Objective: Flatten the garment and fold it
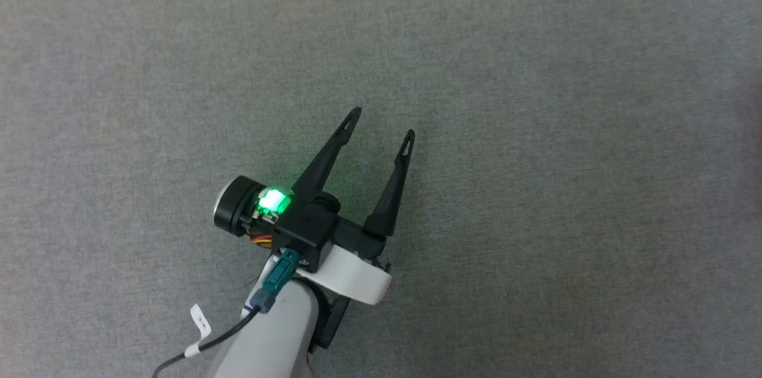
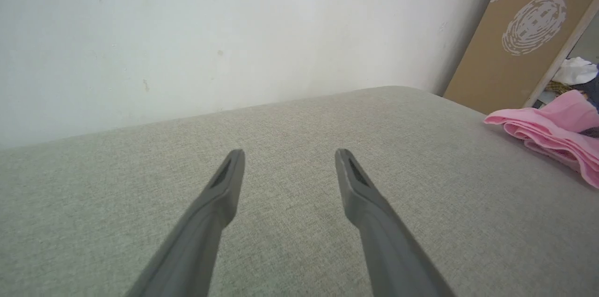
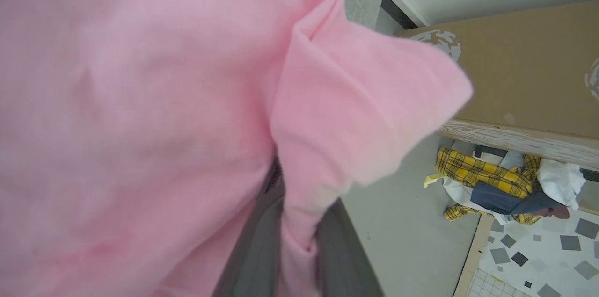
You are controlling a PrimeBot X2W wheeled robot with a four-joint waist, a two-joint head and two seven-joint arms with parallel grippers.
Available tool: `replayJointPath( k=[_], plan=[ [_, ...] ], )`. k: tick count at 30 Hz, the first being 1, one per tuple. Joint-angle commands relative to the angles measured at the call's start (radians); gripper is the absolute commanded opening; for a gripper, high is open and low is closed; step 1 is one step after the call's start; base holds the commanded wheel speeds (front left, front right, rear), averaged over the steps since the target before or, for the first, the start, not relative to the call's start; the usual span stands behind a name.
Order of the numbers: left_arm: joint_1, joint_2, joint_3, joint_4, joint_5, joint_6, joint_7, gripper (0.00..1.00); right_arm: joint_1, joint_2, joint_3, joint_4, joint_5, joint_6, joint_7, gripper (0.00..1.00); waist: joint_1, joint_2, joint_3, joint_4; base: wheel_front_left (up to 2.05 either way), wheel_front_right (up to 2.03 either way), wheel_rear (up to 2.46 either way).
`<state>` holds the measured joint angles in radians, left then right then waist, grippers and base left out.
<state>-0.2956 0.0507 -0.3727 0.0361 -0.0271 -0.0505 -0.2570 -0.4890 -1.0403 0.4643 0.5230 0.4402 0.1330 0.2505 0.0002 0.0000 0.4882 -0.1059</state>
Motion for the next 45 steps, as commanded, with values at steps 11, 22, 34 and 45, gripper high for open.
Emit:
replayJointPath(
  k=[11, 22, 34, 45],
  plan=[
    [-0.016, 0.0, -0.012, -0.009, 0.01, 0.009, -0.005, 1.0, -0.1, 0.036, -0.041, 0.265, -0.076, -0.002, -0.187, 0.0, -0.0002, 0.0, 0.06, 0.049, 0.0, 0.0, 0.0],
    [0.054, 0.0, 0.004, 0.028, -0.025, 0.02, -0.005, 1.0, -0.171, 0.057, -0.023, 0.314, -0.108, -0.002, -0.243, 1.0, -0.0002, 0.0, -0.115, 0.04, 0.0, 0.0, 0.0],
    [0.173, 0.0, 0.097, 0.02, -0.073, 0.039, -0.005, 1.0, -0.242, 0.185, -0.093, 0.172, -0.074, -0.002, -0.361, 1.0, -0.0002, 0.0, -0.343, 0.047, 0.0, 0.0, 0.0],
    [0.259, 0.004, 0.237, 0.039, -0.103, 0.083, -0.005, 1.0, -0.048, 0.469, -0.305, -0.127, -0.027, -0.002, -0.449, 1.0, -0.0002, 0.0, -0.466, 0.069, 0.0, 0.0, 0.0]
  ],
)
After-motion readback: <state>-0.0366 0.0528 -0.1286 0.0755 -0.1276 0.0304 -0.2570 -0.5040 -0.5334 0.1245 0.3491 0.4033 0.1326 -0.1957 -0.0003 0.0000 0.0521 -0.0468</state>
